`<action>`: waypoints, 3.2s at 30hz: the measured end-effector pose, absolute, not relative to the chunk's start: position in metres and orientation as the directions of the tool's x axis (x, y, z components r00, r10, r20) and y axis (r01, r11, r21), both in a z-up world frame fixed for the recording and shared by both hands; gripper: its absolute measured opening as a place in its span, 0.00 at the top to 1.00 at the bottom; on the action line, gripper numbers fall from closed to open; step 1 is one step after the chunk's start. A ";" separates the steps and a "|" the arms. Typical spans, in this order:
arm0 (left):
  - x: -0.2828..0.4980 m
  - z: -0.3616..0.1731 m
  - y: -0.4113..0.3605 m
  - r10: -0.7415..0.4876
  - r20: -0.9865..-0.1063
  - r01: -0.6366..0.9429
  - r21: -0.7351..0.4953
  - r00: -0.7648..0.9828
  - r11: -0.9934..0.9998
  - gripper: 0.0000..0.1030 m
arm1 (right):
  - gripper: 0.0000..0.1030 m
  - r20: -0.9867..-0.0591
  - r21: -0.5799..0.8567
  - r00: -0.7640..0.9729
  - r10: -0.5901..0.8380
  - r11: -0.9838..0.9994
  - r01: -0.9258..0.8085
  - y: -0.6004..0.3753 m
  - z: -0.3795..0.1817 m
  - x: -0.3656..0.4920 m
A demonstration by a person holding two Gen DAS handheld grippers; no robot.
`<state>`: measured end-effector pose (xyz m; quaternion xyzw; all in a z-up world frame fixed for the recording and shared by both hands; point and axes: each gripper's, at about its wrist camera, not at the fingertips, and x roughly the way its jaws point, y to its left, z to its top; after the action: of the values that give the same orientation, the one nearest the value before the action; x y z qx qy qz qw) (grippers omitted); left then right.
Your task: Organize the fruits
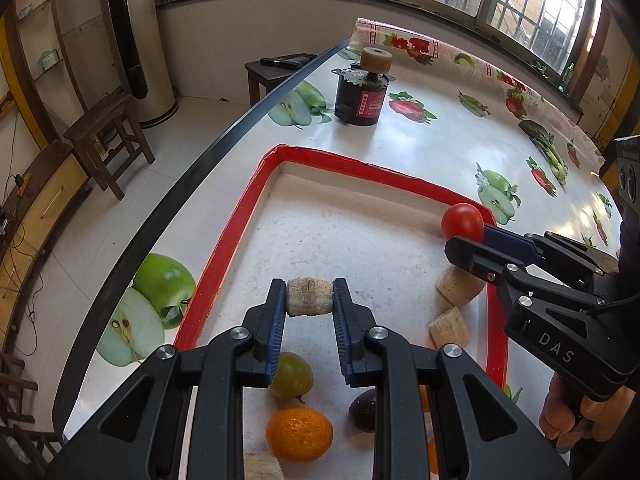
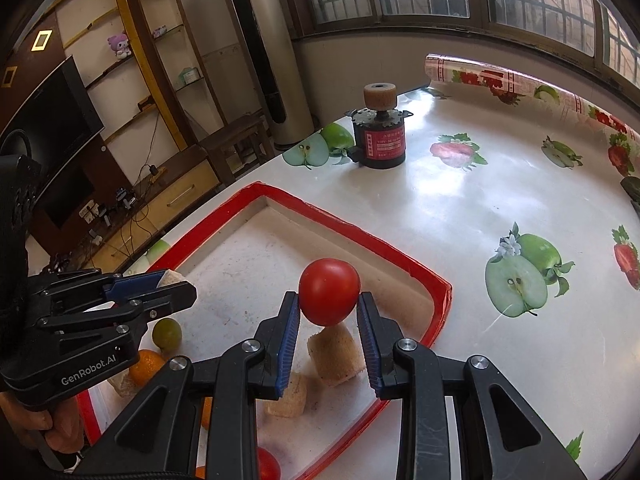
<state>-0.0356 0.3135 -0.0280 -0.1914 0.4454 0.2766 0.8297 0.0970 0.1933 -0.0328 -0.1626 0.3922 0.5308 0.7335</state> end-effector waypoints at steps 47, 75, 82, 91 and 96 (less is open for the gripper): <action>-0.077 -0.018 0.287 0.281 -0.841 -0.637 -0.095 0.463 0.765 0.54 | 0.42 -0.723 0.168 0.091 0.684 0.302 -0.938 0.157 -0.016 0.072; -0.177 -0.004 0.204 0.385 -0.753 -0.653 -0.078 0.534 0.754 0.23 | 0.18 -0.657 0.071 0.029 0.753 0.101 -0.992 0.036 0.008 0.002; -0.187 0.002 0.178 0.414 -0.736 -0.635 -0.028 0.536 0.772 0.23 | 0.16 -0.649 0.036 0.006 0.761 0.038 -0.999 0.018 0.014 -0.017; -0.196 0.004 0.159 0.431 -0.719 -0.628 -0.009 0.545 0.778 0.23 | 0.15 -0.640 0.007 -0.041 0.768 -0.047 -0.999 -0.004 0.018 -0.038; -0.198 0.006 0.152 0.440 -0.712 -0.613 0.016 0.547 0.790 0.23 | 0.15 -0.633 -0.023 -0.048 0.773 -0.080 -0.996 -0.013 0.018 -0.046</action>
<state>-0.1980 0.1515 0.0062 -0.1180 0.3676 0.3021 0.8716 -0.0460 -0.0132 0.0181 -0.2543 0.2197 0.6896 0.6415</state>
